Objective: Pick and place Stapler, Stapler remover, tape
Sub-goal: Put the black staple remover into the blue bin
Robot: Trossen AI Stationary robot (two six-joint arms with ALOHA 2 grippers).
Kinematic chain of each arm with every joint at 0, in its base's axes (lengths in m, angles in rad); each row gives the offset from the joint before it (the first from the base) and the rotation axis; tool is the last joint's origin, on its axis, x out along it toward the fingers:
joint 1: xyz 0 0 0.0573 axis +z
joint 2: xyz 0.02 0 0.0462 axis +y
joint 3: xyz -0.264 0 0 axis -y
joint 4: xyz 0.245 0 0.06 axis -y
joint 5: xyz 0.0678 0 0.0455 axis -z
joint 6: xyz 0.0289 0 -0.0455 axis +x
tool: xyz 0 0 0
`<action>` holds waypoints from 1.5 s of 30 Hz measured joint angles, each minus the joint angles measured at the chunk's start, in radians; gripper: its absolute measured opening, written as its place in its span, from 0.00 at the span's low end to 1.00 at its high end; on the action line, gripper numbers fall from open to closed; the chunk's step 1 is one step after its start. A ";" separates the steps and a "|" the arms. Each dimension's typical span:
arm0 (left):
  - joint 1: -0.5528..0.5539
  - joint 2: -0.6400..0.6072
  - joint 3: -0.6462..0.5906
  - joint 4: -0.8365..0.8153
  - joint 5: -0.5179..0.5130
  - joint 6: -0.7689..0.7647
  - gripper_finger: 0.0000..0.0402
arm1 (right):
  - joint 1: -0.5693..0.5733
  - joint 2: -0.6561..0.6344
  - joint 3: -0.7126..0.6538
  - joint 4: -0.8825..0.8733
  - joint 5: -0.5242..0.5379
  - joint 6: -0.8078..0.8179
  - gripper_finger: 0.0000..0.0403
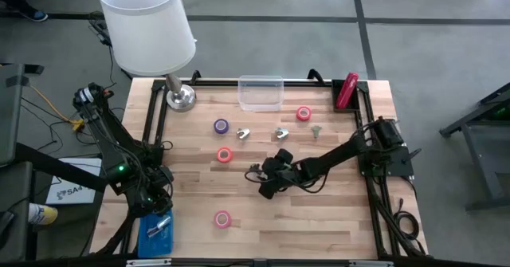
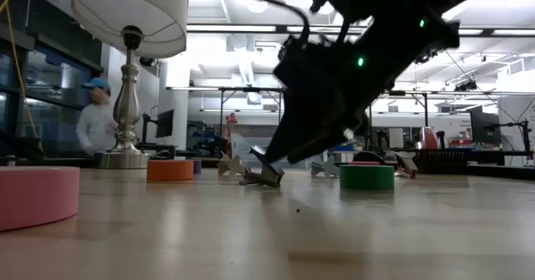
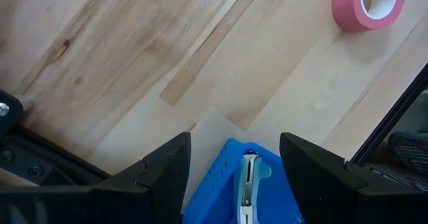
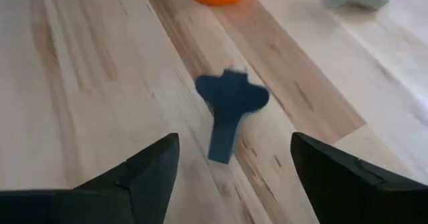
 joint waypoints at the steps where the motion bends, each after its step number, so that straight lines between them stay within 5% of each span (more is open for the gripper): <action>1: 0.000 0.000 0.000 -0.001 0.000 0.000 0.56 | -0.001 0.014 0.000 0.015 -0.014 0.000 0.68; 15: 0.000 0.000 0.000 -0.008 -0.003 0.000 0.56 | -0.035 0.055 0.002 0.082 -0.028 0.000 0.58; 45: 0.000 0.000 0.000 -0.008 -0.018 0.000 0.56 | -0.059 0.054 0.001 0.088 -0.125 -0.019 0.09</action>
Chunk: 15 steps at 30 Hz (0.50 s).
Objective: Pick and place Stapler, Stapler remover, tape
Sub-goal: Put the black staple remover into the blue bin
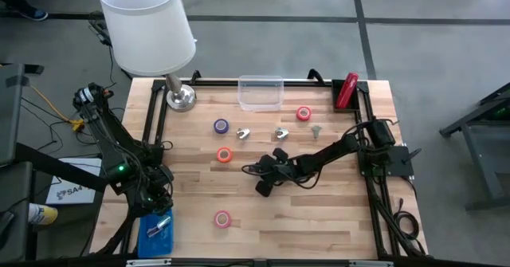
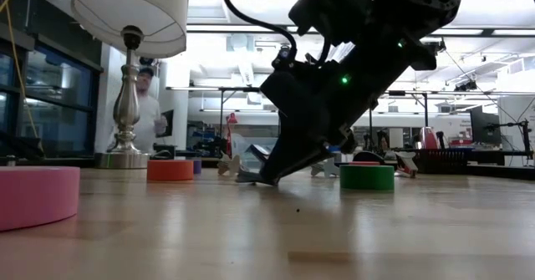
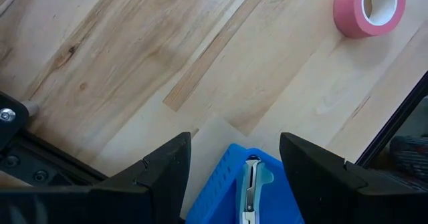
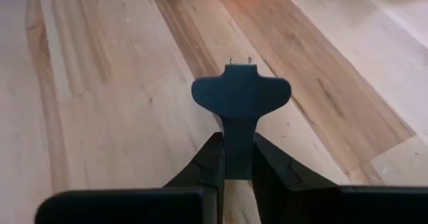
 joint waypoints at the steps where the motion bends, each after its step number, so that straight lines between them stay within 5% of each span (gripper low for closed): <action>1: 0.000 0.000 0.000 0.000 0.000 0.000 0.56 | 0.000 0.000 0.000 0.004 -0.006 0.000 0.09; 15: 0.000 -0.001 0.000 0.010 -0.046 0.000 0.56 | 0.000 -0.065 0.000 0.067 -0.070 -0.017 0.09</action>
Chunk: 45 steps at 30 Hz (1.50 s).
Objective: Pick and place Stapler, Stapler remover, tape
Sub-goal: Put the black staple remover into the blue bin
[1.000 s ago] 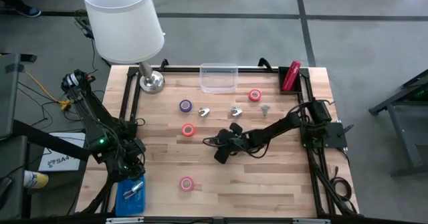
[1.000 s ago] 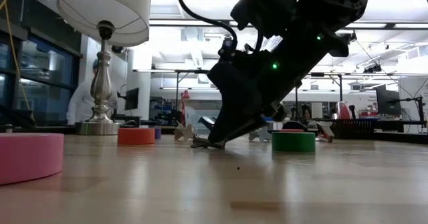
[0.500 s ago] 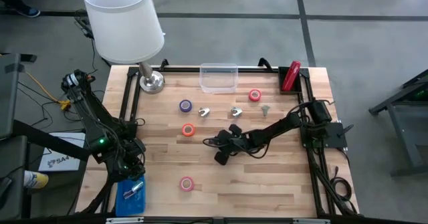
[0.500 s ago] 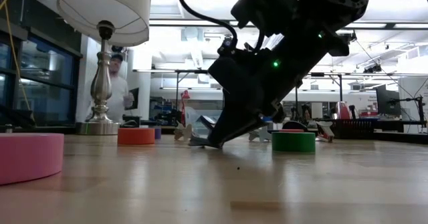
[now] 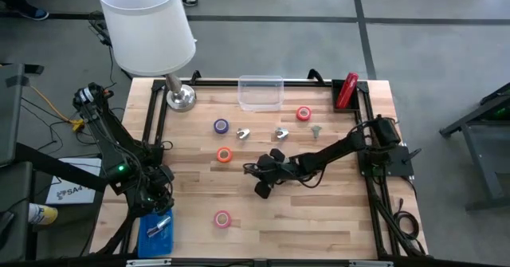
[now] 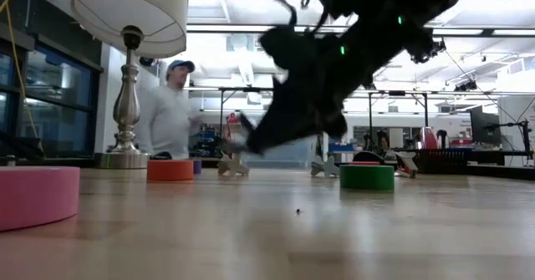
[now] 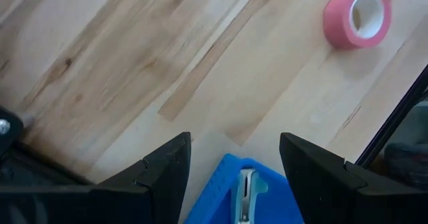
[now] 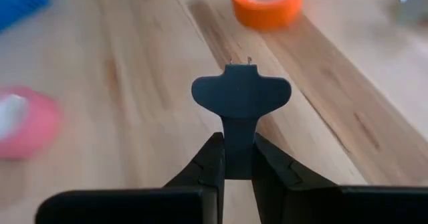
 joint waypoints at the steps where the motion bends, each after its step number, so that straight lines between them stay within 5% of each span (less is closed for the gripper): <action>1: 0.000 0.000 0.000 0.003 -0.013 0.000 0.56 | 0.000 -0.017 0.000 0.001 -0.004 -0.011 0.09; 7: 0.000 -0.001 0.000 0.031 -0.201 0.001 0.56 | -0.006 -0.131 0.000 0.022 -0.007 -0.094 0.09; 22: 0.014 -0.001 0.000 0.271 -0.992 0.280 0.56 | -0.033 -0.301 0.000 0.269 -0.033 -0.279 0.09; 27: 0.122 -0.001 0.000 0.439 -0.961 0.479 0.56 | -0.032 -0.301 0.001 0.370 -0.058 -0.285 0.09; 35: 0.343 -0.001 0.000 0.901 -0.726 1.111 0.56 | -0.033 -0.300 0.001 0.422 -0.082 -0.299 0.09; 45: 0.534 -0.001 0.000 1.076 -0.434 1.288 0.56 | -0.032 -0.300 0.001 0.456 -0.103 -0.299 0.09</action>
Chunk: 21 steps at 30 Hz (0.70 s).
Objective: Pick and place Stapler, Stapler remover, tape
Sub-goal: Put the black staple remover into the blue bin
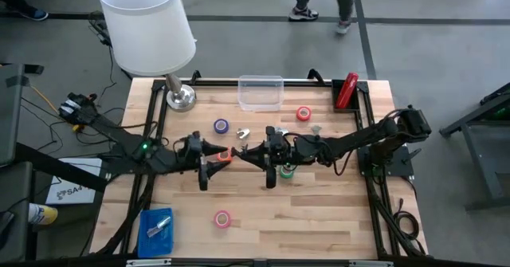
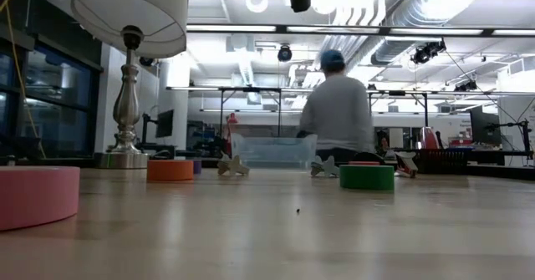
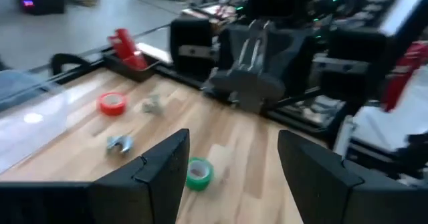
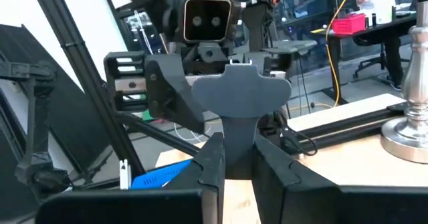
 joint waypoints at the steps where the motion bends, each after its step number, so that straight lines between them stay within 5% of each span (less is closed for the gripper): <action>1: 0.015 0.001 0.000 0.019 0.022 0.012 0.56 | 0.000 0.000 0.000 0.001 0.000 0.000 0.09; 10: 0.123 0.026 0.001 0.149 0.176 0.075 0.56 | -0.002 0.001 0.000 0.001 0.017 -0.015 0.09; 21: 0.175 0.092 0.000 0.253 0.225 0.075 0.56 | -0.021 0.001 0.000 0.013 0.004 -0.022 0.09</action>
